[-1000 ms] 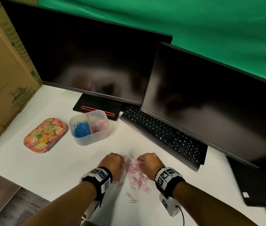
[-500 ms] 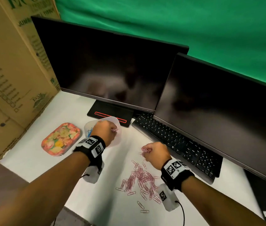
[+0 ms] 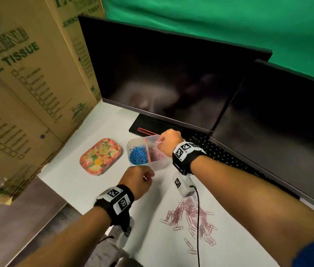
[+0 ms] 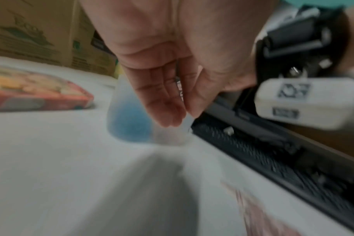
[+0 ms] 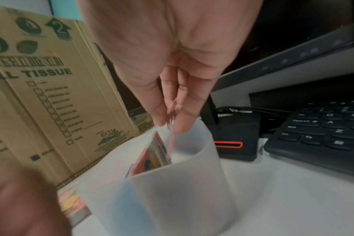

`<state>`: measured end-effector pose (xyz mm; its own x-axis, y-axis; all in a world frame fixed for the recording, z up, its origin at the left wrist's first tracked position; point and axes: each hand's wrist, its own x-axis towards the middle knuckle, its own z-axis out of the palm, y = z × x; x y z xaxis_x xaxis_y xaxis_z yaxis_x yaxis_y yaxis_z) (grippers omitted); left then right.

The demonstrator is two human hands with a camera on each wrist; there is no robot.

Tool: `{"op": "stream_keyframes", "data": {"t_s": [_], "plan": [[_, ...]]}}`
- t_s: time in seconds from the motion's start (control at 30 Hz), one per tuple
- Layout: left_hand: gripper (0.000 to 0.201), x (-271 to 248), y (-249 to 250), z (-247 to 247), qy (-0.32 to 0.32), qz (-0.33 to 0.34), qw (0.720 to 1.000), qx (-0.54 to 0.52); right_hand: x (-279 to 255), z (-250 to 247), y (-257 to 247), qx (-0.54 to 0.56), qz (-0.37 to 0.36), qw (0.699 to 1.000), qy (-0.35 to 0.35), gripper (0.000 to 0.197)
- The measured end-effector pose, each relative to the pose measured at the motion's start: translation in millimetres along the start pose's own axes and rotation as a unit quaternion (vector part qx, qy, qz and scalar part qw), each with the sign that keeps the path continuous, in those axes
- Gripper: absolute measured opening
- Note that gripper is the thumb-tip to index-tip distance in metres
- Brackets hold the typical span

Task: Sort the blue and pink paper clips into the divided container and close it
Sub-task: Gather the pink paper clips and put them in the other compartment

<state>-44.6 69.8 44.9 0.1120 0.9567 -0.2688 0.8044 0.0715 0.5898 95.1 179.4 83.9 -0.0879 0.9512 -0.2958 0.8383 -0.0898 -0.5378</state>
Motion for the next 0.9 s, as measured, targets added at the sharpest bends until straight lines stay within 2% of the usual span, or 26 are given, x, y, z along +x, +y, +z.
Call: {"op": "stream_keyframes", "data": {"t_s": [0.07, 0.13, 0.2, 0.27, 0.33, 0.4, 0.43, 0.5, 0.57, 0.6, 0.67, 0.73, 0.8, 0.9], "plan": [[0.026, -7.4, -7.1, 13.5, -0.055, -0.001, 0.998, 0.025, -3.2, 2.2, 0.0, -0.009, 0.008, 1.000, -0.010, 0.023], [0.038, -10.3, -8.5, 25.7, -0.114, -0.004, 0.992, 0.052, -15.4, 1.0, 12.6, 0.007, -0.014, 1.000, 0.010, 0.031], [0.053, -13.9, -4.5, 38.5, -0.180, -0.004, 0.979, 0.094, -35.5, -0.1, 39.4, 0.014, -0.029, 0.999, 0.020, 0.032], [0.064, -20.1, 1.5, 54.4, -0.222, 0.008, 0.965, 0.142, -59.1, 3.5, 76.0, -0.042, -0.020, 0.999, 0.002, 0.036], [0.074, -29.6, 7.1, 71.5, -0.233, 0.032, 0.957, 0.172, -83.0, 12.9, 114.7, -0.122, 0.009, 0.991, -0.054, 0.048], [0.096, -35.4, 14.4, 87.8, -0.246, 0.048, 0.948, 0.195, -106.8, 25.9, 149.5, -0.161, 0.045, 0.976, -0.138, 0.067], [0.105, -36.2, 18.9, 95.8, -0.248, 0.052, 0.946, 0.204, -118.7, 32.1, 162.1, -0.164, 0.045, 0.970, -0.172, 0.075], [0.110, -35.2, 25.9, 107.3, -0.225, 0.059, 0.947, 0.219, -136.3, 44.7, 172.9, -0.190, -0.011, 0.962, -0.194, 0.083], [0.098, -32.5, 34.2, 113.4, -0.206, 0.073, 0.953, 0.208, -149.0, 52.2, 173.7, -0.200, -0.069, 0.961, -0.181, 0.081], [0.084, -31.3, 38.3, 114.4, -0.204, 0.085, 0.955, 0.200, -153.9, 54.2, 172.5, -0.194, -0.083, 0.962, -0.172, 0.077], [0.053, -28.9, 45.1, 112.9, -0.202, 0.108, 0.952, 0.205, -159.9, 56.6, 171.0, -0.180, -0.090, 0.968, -0.151, 0.062], [0.033, -26.9, 48.1, 113.1, -0.193, 0.126, 0.948, 0.218, -165.4, 56.9, 172.3, -0.172, -0.090, 0.972, -0.133, 0.050], [0.028, -26.3, 47.4, 114.3, -0.192, 0.141, 0.945, 0.222, -169.7, 55.4, 174.4, -0.173, -0.087, 0.973, -0.127, 0.045], [0.030, -26.7, 45.5, 114.2, -0.188, 0.148, 0.944, 0.227, -176.9, 47.7, 178.5, -0.160, -0.041, 0.982, -0.092, 0.052]]}}
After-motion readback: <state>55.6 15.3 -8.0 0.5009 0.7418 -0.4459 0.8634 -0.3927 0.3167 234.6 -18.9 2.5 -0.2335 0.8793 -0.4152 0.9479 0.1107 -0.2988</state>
